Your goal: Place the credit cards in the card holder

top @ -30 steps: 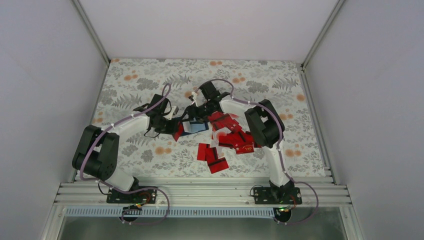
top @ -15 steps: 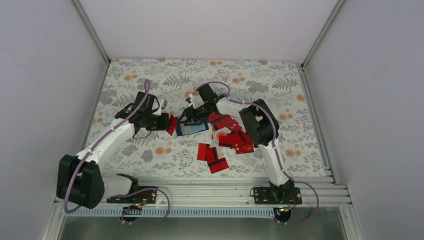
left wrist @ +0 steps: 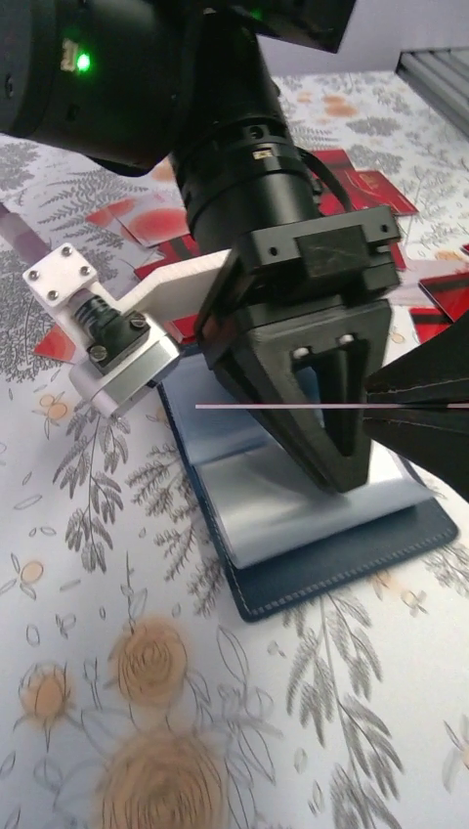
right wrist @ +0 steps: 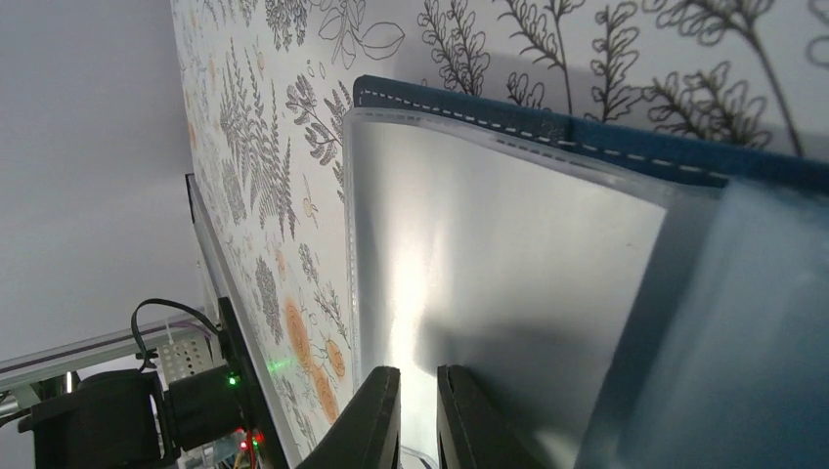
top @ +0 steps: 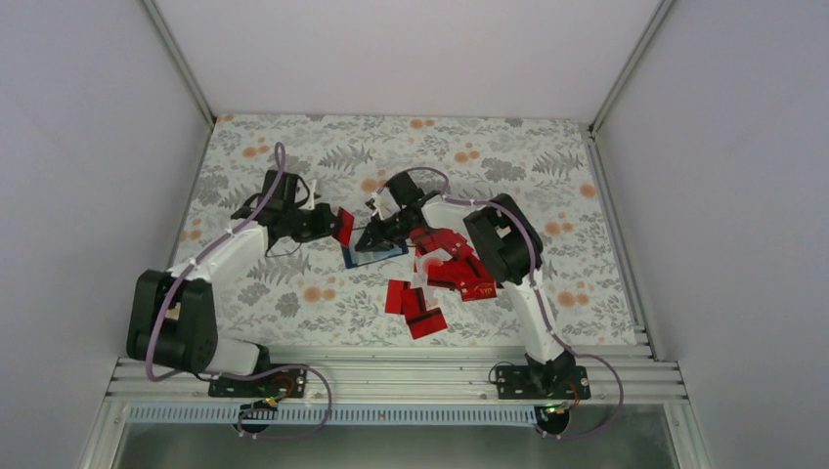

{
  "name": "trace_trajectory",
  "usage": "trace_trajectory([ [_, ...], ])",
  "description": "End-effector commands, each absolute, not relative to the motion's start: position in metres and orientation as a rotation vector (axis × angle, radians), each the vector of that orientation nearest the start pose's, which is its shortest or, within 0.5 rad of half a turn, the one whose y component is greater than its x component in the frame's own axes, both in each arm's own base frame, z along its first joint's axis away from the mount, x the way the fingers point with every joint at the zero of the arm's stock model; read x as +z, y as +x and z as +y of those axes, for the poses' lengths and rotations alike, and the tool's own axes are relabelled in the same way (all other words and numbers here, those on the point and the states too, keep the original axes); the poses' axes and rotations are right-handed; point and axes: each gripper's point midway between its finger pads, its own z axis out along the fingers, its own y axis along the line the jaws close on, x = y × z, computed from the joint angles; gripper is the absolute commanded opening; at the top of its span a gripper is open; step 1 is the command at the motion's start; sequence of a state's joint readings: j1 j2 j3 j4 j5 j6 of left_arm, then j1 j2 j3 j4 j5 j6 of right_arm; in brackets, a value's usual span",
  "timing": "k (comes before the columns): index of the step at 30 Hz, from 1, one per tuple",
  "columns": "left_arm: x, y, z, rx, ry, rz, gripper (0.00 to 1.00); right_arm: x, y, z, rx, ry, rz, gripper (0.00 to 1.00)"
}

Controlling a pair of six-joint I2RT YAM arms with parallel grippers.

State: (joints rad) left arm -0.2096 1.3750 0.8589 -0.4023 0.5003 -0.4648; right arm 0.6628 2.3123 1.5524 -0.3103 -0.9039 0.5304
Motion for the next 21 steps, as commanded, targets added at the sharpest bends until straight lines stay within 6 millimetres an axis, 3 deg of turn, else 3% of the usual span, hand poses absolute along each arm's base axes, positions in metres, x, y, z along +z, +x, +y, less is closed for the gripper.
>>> trace_trajectory([
  [1, 0.129, 0.344, -0.17, -1.055, -0.127, 2.473, 0.02, 0.03, 0.314, 0.413, 1.47, -0.533, 2.809, 0.11],
  [10, 0.076, 0.336, -0.181, -1.205, -0.223, 2.532, 0.02, 0.041, 0.322, 0.412, 1.468, -0.504, 2.796, 0.09],
  [21, 0.049, 0.336, -0.19, -1.297, -0.213, 2.543, 0.02, 0.064, 0.324, 0.415, 1.499, -0.562, 2.757, 0.07],
])
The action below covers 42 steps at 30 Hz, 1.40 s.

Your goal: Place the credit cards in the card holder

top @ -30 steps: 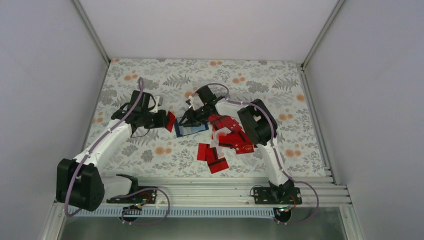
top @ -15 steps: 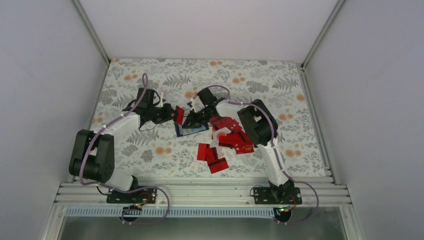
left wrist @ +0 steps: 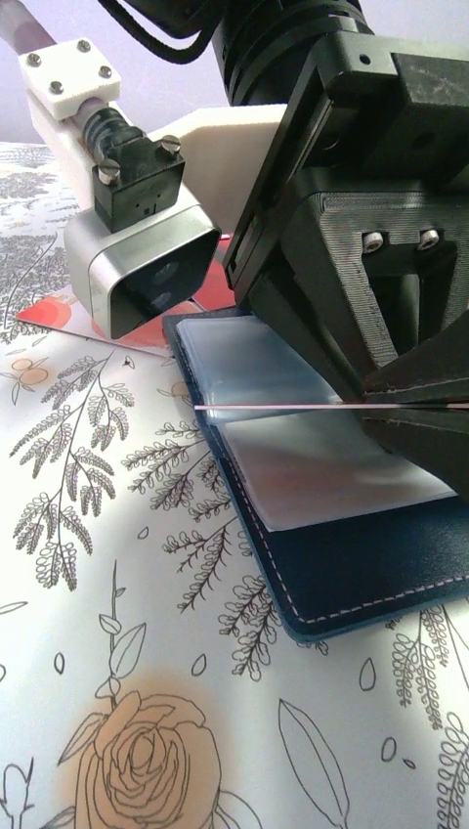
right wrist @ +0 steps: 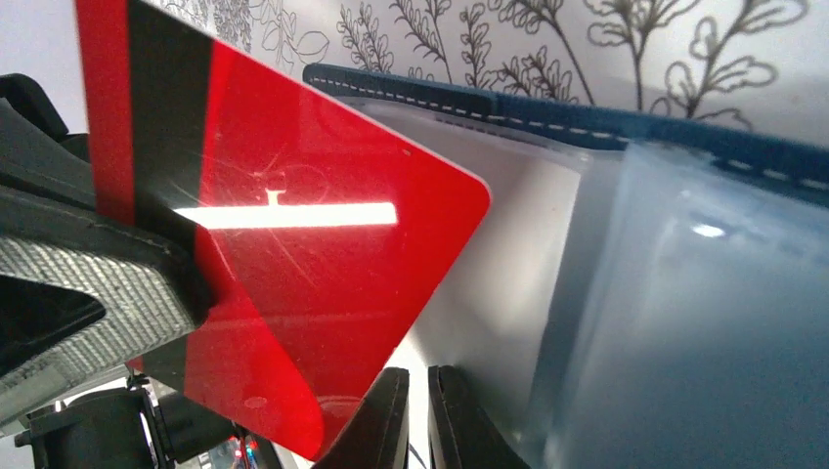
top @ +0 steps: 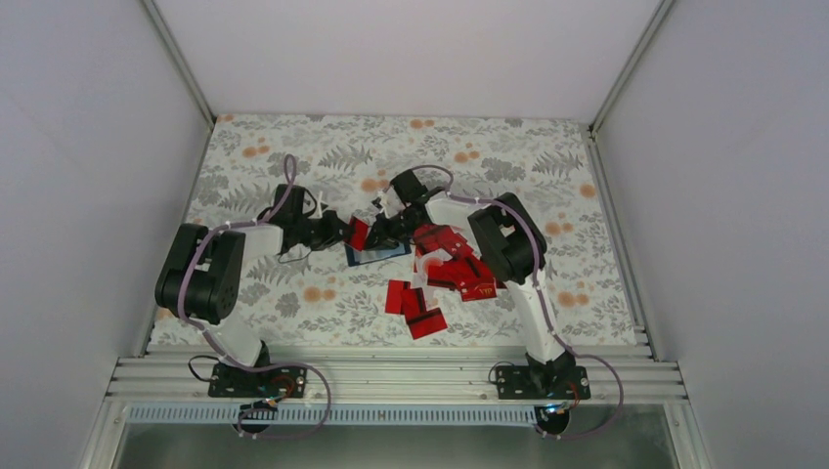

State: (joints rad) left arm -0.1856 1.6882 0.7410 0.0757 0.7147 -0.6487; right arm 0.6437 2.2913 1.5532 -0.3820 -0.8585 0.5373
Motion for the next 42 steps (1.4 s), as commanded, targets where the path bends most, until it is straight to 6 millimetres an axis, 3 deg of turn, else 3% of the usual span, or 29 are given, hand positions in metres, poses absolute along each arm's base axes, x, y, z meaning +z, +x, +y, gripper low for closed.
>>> trace_trajectory([
  [1, 0.048, 0.336, -0.19, -1.285, -0.209, 2.548, 0.02, 0.068, 0.324, 0.414, 1.494, -0.564, 2.755, 0.07],
  [6, 0.043, 0.337, -0.188, -1.251, -0.184, 2.566, 0.02, 0.093, 0.332, 0.407, 1.469, -0.567, 2.714, 0.07],
  [12, 0.049, 0.346, -0.191, -1.249, -0.112, 2.539, 0.02, 0.11, 0.338, 0.375, 1.381, -0.574, 2.698, 0.09],
  [23, 0.056, 0.343, -0.201, -1.293, -0.02, 2.528, 0.02, 0.058, 0.351, 0.324, 1.165, -0.468, 2.797, 0.1],
  [29, 0.062, 0.342, -0.212, -1.324, 0.059, 2.517, 0.03, 0.031, 0.348, 0.311, 1.109, -0.442, 2.85, 0.1],
  [42, 0.044, 0.337, -0.203, -1.229, -0.02, 2.615, 0.02, 0.006, 0.337, 0.287, 1.055, -0.379, 2.905, 0.09],
])
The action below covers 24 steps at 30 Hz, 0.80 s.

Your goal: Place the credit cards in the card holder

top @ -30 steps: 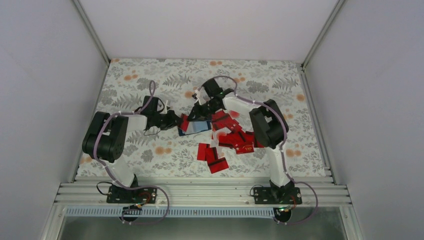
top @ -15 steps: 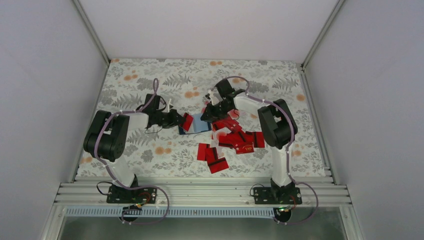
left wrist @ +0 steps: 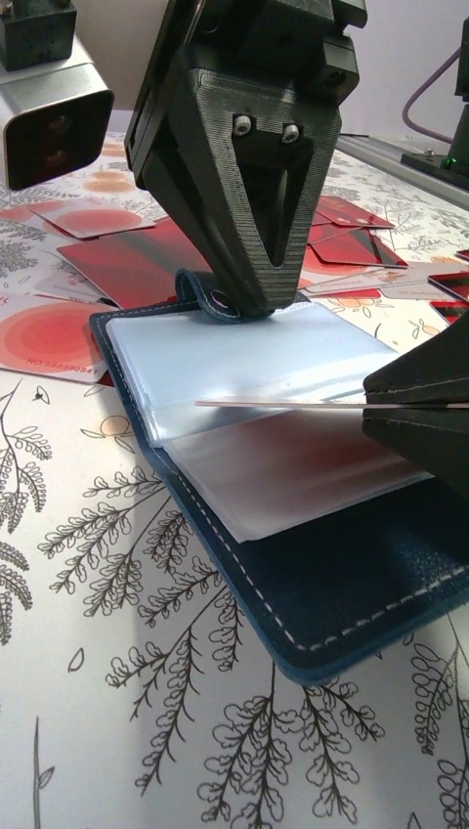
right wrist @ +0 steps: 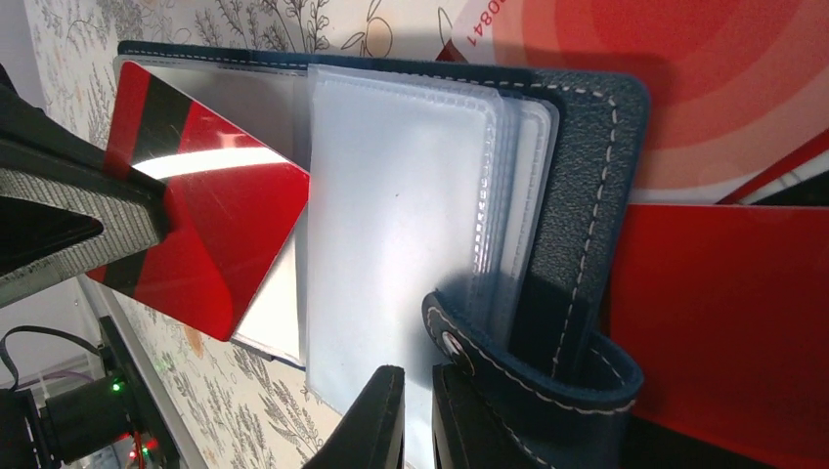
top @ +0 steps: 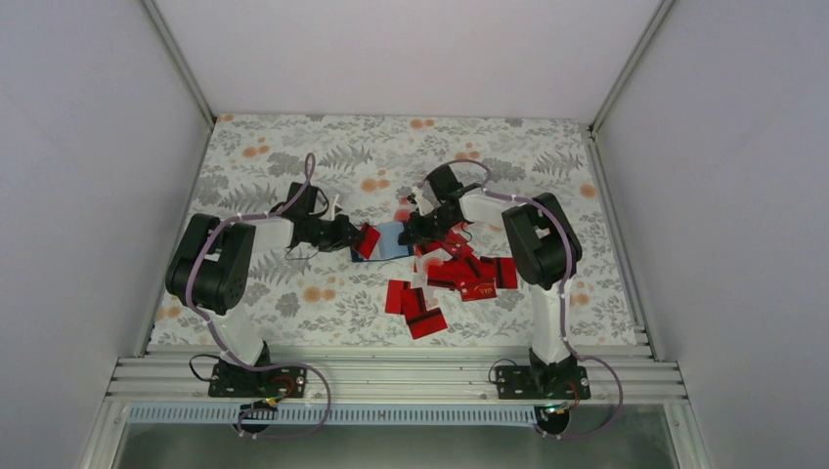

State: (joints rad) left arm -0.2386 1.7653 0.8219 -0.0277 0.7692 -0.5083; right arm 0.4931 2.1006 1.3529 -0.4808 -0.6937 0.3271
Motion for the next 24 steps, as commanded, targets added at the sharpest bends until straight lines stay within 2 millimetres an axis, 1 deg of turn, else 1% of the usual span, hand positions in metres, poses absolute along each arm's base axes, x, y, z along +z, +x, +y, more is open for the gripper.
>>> trace_trajectory([
  [1, 0.044, 0.336, -0.203, -1.233, -0.02, 2.615, 0.02, 0.004, 0.335, 0.286, 1.055, -0.377, 2.91, 0.1],
  [5, 0.045, 0.337, -0.208, -1.263, -0.001, 2.605, 0.02, -0.002, 0.331, 0.285, 1.06, -0.373, 2.925, 0.09],
  [13, 0.043, 0.343, -0.218, -1.278, 0.008, 2.615, 0.02, -0.007, 0.328, 0.285, 1.07, -0.38, 2.937, 0.09],
  [17, 0.041, 0.345, -0.22, -1.291, -0.024, 2.618, 0.03, -0.008, 0.327, 0.285, 1.076, -0.381, 2.941, 0.09],
  [24, 0.039, 0.349, -0.22, -1.317, -0.13, 2.596, 0.02, -0.01, 0.321, 0.283, 1.088, -0.385, 2.951, 0.09],
])
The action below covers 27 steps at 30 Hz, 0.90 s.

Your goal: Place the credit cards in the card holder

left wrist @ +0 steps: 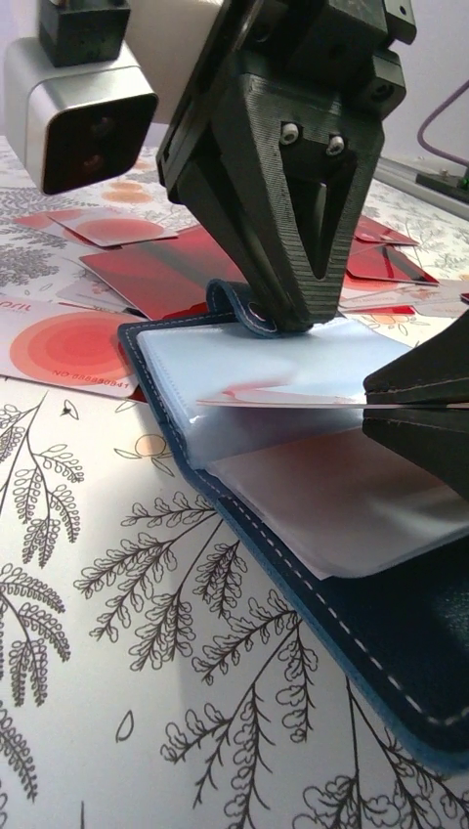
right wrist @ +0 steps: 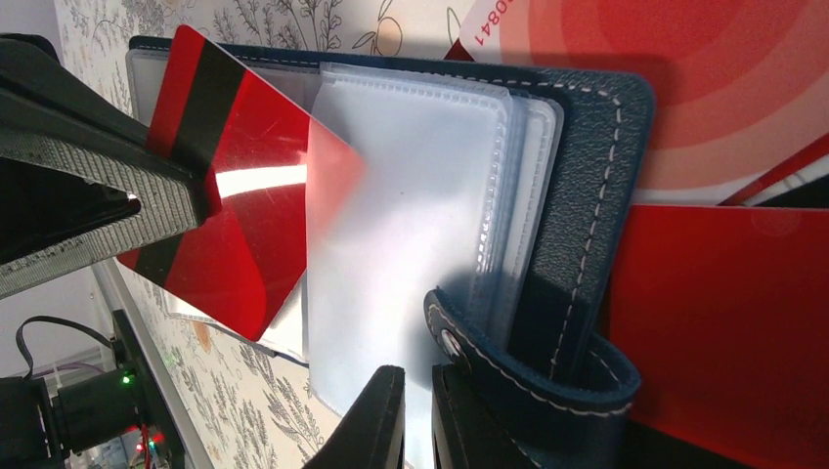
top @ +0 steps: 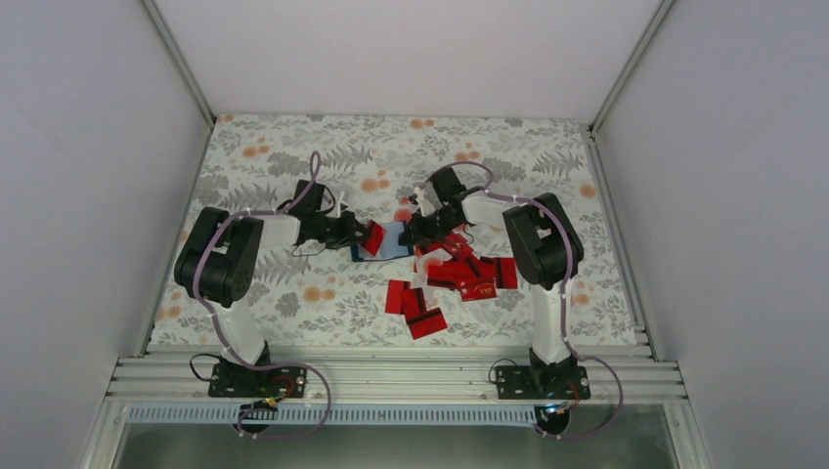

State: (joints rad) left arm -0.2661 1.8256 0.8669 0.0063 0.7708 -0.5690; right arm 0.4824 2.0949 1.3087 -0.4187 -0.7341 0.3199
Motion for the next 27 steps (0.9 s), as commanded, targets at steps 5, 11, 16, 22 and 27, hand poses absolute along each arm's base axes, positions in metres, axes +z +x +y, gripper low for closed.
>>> trace_trajectory([
  [5, 0.037, 0.351, -0.22, -1.306, -0.175, 2.589, 0.02, -0.012, 0.313, 0.282, 1.113, -0.366, 2.956, 0.09],
  [11, 0.038, 0.358, -0.224, -1.306, -0.183, 2.582, 0.02, -0.013, 0.301, 0.279, 1.146, -0.336, 2.964, 0.08],
  [16, 0.037, 0.361, -0.226, -1.297, -0.182, 2.582, 0.02, -0.013, 0.293, 0.276, 1.16, -0.318, 2.964, 0.08],
  [22, 0.037, 0.364, -0.228, -1.283, -0.176, 2.556, 0.02, -0.015, 0.286, 0.273, 1.171, -0.318, 2.971, 0.08],
  [27, 0.038, 0.367, -0.233, -1.295, -0.138, 2.522, 0.02, -0.019, 0.283, 0.273, 1.178, -0.326, 2.975, 0.08],
])
